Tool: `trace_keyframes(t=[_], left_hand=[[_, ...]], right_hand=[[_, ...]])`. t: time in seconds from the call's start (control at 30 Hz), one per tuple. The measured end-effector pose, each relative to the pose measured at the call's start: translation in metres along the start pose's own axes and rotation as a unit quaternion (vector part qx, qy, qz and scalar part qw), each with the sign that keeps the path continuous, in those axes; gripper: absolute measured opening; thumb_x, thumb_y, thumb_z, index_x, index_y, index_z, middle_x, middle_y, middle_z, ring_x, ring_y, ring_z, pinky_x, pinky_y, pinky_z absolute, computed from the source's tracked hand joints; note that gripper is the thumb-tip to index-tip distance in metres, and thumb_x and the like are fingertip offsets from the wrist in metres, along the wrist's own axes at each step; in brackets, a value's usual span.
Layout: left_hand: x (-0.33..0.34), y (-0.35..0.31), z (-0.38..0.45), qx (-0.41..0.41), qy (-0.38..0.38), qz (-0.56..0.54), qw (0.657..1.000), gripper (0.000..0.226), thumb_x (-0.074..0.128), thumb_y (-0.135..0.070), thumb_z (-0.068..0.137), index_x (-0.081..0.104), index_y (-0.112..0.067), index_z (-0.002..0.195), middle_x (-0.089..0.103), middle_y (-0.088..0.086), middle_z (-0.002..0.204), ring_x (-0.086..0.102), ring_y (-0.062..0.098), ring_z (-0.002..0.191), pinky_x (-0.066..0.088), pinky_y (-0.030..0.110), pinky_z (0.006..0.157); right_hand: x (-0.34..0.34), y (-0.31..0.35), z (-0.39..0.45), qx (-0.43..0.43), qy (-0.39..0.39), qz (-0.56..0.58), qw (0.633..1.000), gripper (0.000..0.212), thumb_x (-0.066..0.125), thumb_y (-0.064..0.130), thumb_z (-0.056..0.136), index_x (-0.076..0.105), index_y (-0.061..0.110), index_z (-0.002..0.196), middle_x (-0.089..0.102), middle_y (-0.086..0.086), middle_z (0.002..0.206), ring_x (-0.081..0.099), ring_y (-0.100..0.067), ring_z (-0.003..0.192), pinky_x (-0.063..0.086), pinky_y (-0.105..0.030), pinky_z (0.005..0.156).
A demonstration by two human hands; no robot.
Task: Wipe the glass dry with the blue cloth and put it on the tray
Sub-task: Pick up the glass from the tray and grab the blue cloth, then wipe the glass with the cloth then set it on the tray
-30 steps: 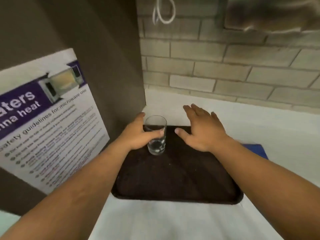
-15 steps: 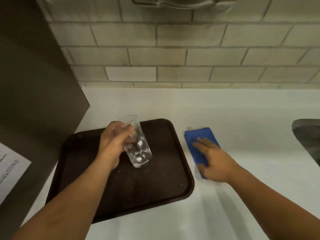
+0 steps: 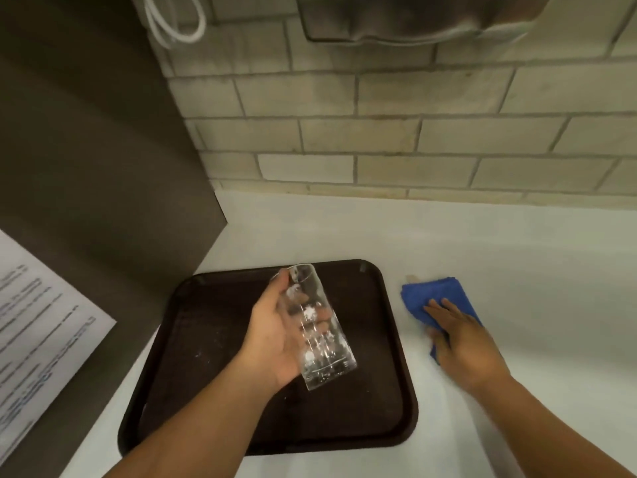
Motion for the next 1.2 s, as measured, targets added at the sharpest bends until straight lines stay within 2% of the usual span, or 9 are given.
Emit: trace_keyframes(t=[0.1,0.17,0.23,0.3,0.47,0.63,0.87,1.0,1.2], left_hand=[[-0.002,-0.003,-0.009,-0.012,0.011,0.01,1.0,0.083,0.072,-0.07,0.069,0.071,-0.007,0.123,0.08,0.019,0.092,0.079,0.037,0.078,0.058,0.052,0.08],[0.0,-0.006,-0.016,-0.014,0.012,0.014,1.0,0.085,0.073,-0.069,0.067,0.072,-0.006,0.125,0.079,0.021,0.098,0.079,0.039,0.082,0.059,0.052,0.081],[0.003,-0.008,-0.019,-0.009,0.006,0.025,1.0,0.083,0.075,-0.068,0.067,0.074,-0.006,0.123,0.077,0.022,0.099,0.077,0.039,0.083,0.061,0.05,0.077],[0.007,-0.008,-0.022,-0.007,0.004,0.034,0.999,0.073,0.074,-0.067,0.075,0.078,-0.006,0.116,0.08,0.02,0.094,0.078,0.038,0.08,0.064,0.048,0.073],[0.004,-0.017,-0.032,0.005,0.032,0.019,0.999,0.065,0.056,-0.067,0.094,0.088,-0.011,0.095,0.085,0.014,0.09,0.082,0.028,0.074,0.066,0.036,0.061],[0.002,-0.017,-0.051,0.01,0.076,0.028,0.997,0.065,0.066,-0.069,0.081,0.085,-0.014,0.111,0.084,0.015,0.103,0.081,0.029,0.092,0.066,0.039,0.079],[-0.011,-0.041,-0.062,0.049,0.092,0.008,0.995,0.064,0.071,-0.066,0.081,0.083,-0.013,0.115,0.083,0.016,0.107,0.079,0.032,0.1,0.063,0.043,0.085],[-0.016,-0.046,-0.06,0.057,0.087,0.015,0.995,0.063,0.071,-0.065,0.078,0.085,-0.011,0.107,0.083,0.014,0.098,0.08,0.028,0.09,0.063,0.039,0.08],[-0.012,-0.052,-0.065,0.063,0.117,0.018,0.991,0.07,0.084,-0.06,0.068,0.082,-0.01,0.117,0.083,0.018,0.112,0.08,0.032,0.1,0.066,0.039,0.079]], right_hand=[[-0.039,0.028,-0.008,0.1,-0.137,0.208,0.963,0.026,0.054,0.038,0.103,0.069,0.025,0.12,0.079,-0.003,0.089,0.076,-0.026,0.09,0.055,-0.024,0.082],[-0.05,0.037,-0.022,0.215,-0.22,0.466,0.829,0.1,0.044,0.06,0.095,0.046,-0.031,0.054,0.073,-0.014,0.114,0.073,-0.022,0.101,0.054,-0.045,0.091],[-0.041,0.084,-0.038,0.174,-0.071,0.654,0.733,0.048,0.057,0.045,0.091,0.069,0.012,0.124,0.076,-0.02,0.107,0.076,-0.025,0.09,0.053,-0.043,0.082],[-0.03,0.143,-0.052,0.105,0.101,0.601,0.786,0.031,0.064,0.03,0.085,0.083,0.009,0.098,0.082,-0.012,0.098,0.076,-0.025,0.093,0.056,-0.034,0.082],[-0.023,0.198,-0.068,-0.124,0.09,0.321,0.934,0.063,0.062,0.023,0.1,0.033,0.036,0.155,0.038,0.02,0.161,0.034,0.006,0.146,0.029,-0.028,0.123],[-0.024,0.226,-0.065,-0.143,0.059,0.34,0.928,0.082,0.064,0.054,0.086,0.021,0.048,0.156,0.055,0.04,0.137,0.056,0.009,0.126,0.049,-0.015,0.101],[-0.022,0.247,-0.053,-0.177,0.102,0.462,0.863,0.054,0.05,0.026,0.098,0.044,0.036,0.15,0.069,0.014,0.135,0.065,-0.013,0.124,0.053,-0.03,0.104],[-0.014,0.255,-0.066,-0.24,0.094,0.346,0.902,0.074,0.061,0.028,0.097,0.023,0.035,0.159,0.058,0.026,0.143,0.059,-0.003,0.13,0.047,-0.014,0.101],[-0.025,0.277,-0.032,-0.132,0.001,0.393,0.91,0.05,0.056,0.05,0.09,0.058,0.027,0.134,0.075,0.008,0.114,0.073,-0.009,0.104,0.061,-0.037,0.092]])
Point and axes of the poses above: each hand's wrist, its own z-axis towards the middle knuckle, its own x-axis out of the palm, y = z × x, the point moved 5 cm from there along z, towards the middle knuckle
